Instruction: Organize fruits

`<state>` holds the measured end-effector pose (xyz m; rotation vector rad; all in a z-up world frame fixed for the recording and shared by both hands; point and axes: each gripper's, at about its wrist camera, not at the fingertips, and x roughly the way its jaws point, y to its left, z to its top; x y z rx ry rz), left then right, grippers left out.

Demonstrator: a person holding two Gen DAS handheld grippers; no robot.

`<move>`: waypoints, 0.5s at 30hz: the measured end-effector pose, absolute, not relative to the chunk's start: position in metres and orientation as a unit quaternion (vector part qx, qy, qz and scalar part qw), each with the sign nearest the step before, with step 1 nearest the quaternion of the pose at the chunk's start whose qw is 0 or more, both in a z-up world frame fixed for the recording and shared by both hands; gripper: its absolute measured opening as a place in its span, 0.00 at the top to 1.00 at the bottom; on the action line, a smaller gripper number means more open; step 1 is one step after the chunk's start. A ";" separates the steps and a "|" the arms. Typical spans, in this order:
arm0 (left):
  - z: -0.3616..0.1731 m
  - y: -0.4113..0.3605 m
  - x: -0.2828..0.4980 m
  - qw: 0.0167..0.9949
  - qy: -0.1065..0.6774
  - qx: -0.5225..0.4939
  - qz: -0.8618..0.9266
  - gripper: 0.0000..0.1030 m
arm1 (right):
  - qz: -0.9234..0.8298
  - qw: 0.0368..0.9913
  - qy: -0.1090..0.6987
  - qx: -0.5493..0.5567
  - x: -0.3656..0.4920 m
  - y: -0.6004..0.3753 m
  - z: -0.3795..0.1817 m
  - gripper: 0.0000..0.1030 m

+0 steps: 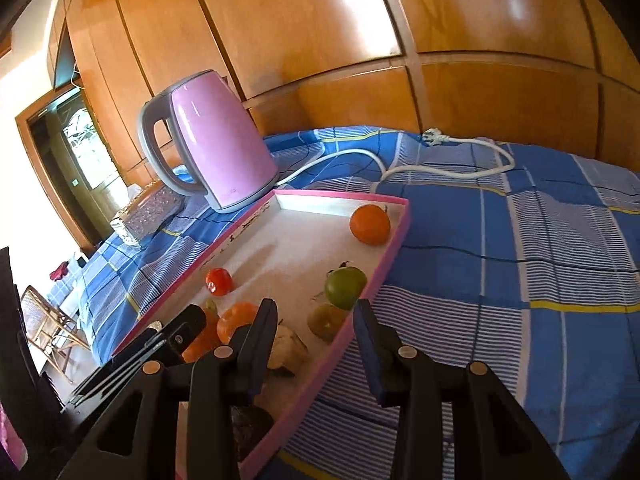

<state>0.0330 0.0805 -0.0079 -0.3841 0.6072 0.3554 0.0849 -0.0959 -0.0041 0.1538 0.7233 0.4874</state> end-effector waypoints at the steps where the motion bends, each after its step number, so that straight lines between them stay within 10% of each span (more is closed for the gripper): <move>1: -0.007 0.080 0.032 0.922 0.294 -0.186 0.170 0.36 | 0.231 0.905 0.349 0.071 0.083 -0.097 -0.004 0.61; 15: 0.005 0.062 0.008 0.937 0.291 -0.154 0.115 0.22 | 0.159 0.928 0.335 -0.009 0.052 -0.102 -0.004 0.61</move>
